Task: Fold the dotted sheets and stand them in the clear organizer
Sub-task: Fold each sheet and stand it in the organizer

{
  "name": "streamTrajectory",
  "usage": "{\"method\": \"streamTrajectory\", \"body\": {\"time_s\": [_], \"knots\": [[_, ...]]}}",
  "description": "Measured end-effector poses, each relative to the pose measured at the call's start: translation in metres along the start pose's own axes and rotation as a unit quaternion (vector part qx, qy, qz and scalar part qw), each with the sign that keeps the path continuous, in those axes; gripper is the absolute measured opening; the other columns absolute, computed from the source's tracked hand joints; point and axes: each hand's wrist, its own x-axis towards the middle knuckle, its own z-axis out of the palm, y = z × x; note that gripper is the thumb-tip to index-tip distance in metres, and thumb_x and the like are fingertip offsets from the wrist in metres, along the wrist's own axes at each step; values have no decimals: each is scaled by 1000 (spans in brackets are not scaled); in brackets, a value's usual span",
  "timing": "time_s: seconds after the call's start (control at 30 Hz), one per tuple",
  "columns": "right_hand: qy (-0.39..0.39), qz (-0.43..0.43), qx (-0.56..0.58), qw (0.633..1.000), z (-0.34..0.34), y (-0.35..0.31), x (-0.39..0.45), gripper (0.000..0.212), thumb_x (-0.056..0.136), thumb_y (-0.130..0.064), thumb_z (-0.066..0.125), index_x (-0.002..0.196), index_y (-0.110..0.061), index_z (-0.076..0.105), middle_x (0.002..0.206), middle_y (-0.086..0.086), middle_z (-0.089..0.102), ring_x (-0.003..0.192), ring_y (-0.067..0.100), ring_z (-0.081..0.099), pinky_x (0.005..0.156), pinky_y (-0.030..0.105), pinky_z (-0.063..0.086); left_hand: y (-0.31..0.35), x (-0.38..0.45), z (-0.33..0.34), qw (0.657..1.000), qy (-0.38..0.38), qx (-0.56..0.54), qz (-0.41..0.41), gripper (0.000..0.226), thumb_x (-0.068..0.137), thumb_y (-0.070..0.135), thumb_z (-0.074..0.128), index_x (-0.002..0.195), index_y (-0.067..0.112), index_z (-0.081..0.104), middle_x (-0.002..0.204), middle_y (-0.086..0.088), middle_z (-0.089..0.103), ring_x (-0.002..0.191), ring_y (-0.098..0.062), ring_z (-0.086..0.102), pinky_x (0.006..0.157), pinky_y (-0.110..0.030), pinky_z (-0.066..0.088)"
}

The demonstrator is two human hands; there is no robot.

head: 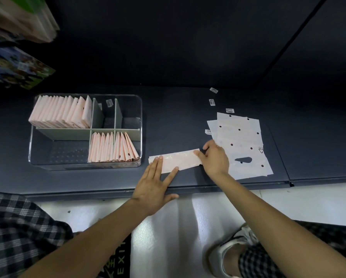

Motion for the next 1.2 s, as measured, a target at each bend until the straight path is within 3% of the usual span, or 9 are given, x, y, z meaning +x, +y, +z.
{"method": "streamTrajectory", "body": {"time_s": [0.1, 0.3, 0.43, 0.57, 0.7, 0.77, 0.9, 1.1, 1.2], "knots": [[56, -141, 11, 988, 7, -4, -22, 22, 92, -21, 56, 110, -9, 56, 110, 9, 58, 104, 26, 52, 86, 33, 42, -1, 1, 0, 1000, -2, 4, 2, 79, 87, 74, 14, 139, 35, -31, 151, -25, -27, 141, -35, -25, 113, -41, -15], [-198, -297, 18, 934, 39, -20, -53, 52, 100, -23, 37, 149, -16, 22, 155, 3, 25, 143, 12, 19, 113, 18, 12, 1, 1, -5, 1000, -13, -8, 1, 75, 90, 70, 24, 150, 26, 16, 152, -25, -24, 142, -35, -24, 115, -41, -16], [-155, -229, 15, 961, 29, -5, -36, 54, 102, -28, 33, 150, -18, 13, 157, 1, 20, 144, 11, 15, 111, 20, 16, 0, 1, -5, 1000, -16, -2, 1, 78, 88, 73, 19, 147, 35, -15, 151, -27, -25, 141, -36, -23, 114, -41, -15], [-141, -208, -4, 968, 12, 22, -23, 58, 98, -31, 45, 149, -21, 19, 155, -3, 25, 140, 15, 27, 108, 28, 28, 0, 1, -5, 1000, -12, -6, -3, 78, 86, 74, 18, 141, 39, -26, 151, -26, -25, 142, -35, -23, 114, -41, -13], [-70, -335, -117, 932, 0, 40, -14, 39, 91, -12, 58, 127, -4, 48, 151, 7, 34, 121, 24, 55, 89, 29, 50, -5, 4, -6, 999, -18, -26, 6, 78, 86, 74, 22, 145, 41, -17, 152, -24, -23, 142, -34, -23, 115, -40, -11], [-44, -390, -183, 901, -5, 39, -9, 33, 79, 2, 65, 111, -3, 58, 140, 14, 48, 105, 27, 65, 69, 29, 56, -7, 5, -7, 999, -25, -30, 11, 79, 86, 74, 24, 147, 41, -13, 153, -24, -22, 142, -34, -23, 116, -40, -10], [-5, -439, -190, 878, -12, 26, -7, 32, 54, 6, 79, 81, -4, 66, 97, 11, 71, 83, 25, 70, 58, 28, 56, -9, 5, -12, 999, -36, -33, 8, 77, 85, 75, 25, 149, 40, 0, 154, -25, -16, 143, -35, -20, 117, -45, -9], [22, -481, -89, 872, -8, 14, -52, 7, 70, -11, 68, 76, -11, 64, 98, -1, 72, 95, 19, 67, 91, 30, 45, -8, 1, -23, 997, 36, -63, -19, 61, 89, 65, 38, 141, 33, 34, 158, -17, -4, 145, -31, -9, 117, -44, -9], [28, -445, -7, 895, 12, 5, -84, 7, 78, -12, 69, 84, -11, 66, 90, -3, 72, 83, 18, 66, 92, 25, 41, -3, -4, -27, 989, 107, -102, -12, 37, 83, 41, 66, 114, 21, 64, 145, -19, 38, 137, -39, 30, 113, -47, 23]]}}
